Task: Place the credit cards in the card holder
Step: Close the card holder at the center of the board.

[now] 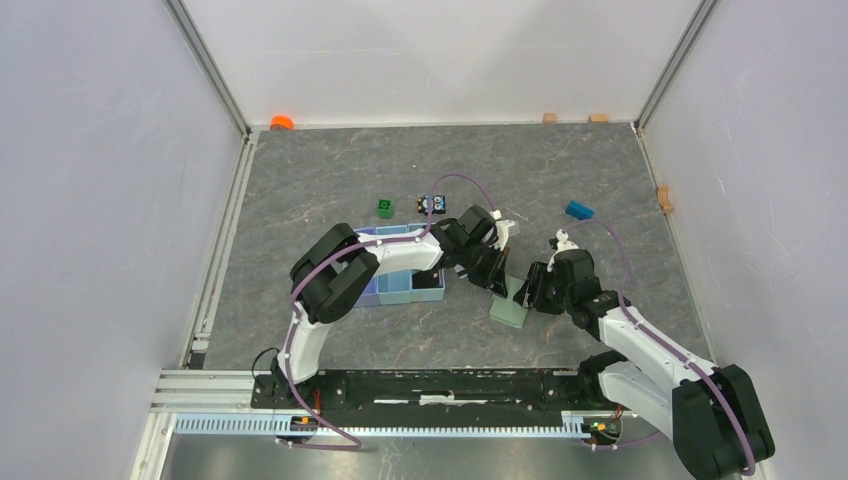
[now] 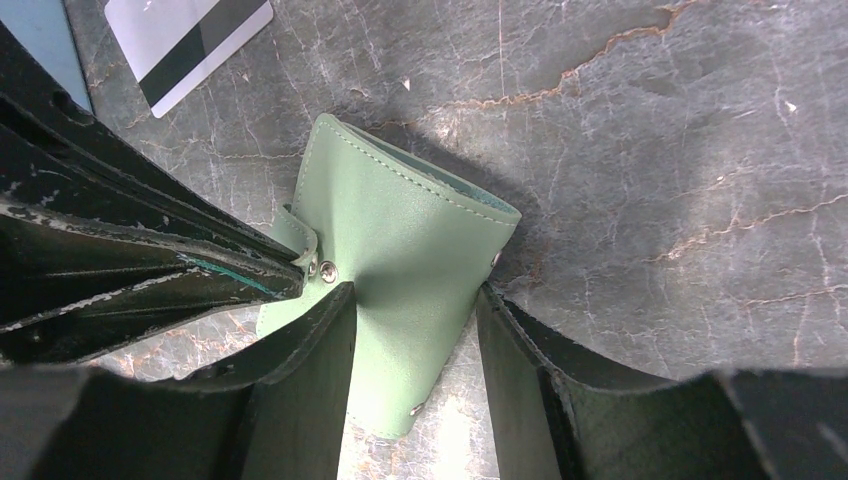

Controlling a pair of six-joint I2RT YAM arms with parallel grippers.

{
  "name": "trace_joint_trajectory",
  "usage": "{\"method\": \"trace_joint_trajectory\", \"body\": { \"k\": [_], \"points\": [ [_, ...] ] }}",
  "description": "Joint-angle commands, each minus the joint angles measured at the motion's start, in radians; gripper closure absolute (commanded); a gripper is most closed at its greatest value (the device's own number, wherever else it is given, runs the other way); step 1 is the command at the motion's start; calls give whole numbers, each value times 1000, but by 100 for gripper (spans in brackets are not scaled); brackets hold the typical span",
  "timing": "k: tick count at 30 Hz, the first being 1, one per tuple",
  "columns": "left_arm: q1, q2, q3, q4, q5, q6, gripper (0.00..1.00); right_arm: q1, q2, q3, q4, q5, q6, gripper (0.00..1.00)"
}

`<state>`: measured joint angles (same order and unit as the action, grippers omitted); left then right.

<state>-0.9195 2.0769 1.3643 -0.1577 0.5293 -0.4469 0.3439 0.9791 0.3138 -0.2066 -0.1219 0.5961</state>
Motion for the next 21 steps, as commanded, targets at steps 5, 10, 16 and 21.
{"method": "trace_joint_trajectory", "body": {
  "k": [5, 10, 16, 21],
  "points": [
    [-28, 16, 16, -14, 18, 74, 98, -3, 25, -50, -89, 56, -28, 46],
    [-29, 12, 14, -6, 13, 77, 98, -3, 25, -55, -87, 57, -28, 47],
    [-30, 6, 15, 7, 11, 71, 98, -4, 23, -56, -87, 55, -27, 47],
    [-29, 2, 13, 8, 14, 74, 98, -3, 24, -60, -85, 52, -27, 46]
  ]
}}
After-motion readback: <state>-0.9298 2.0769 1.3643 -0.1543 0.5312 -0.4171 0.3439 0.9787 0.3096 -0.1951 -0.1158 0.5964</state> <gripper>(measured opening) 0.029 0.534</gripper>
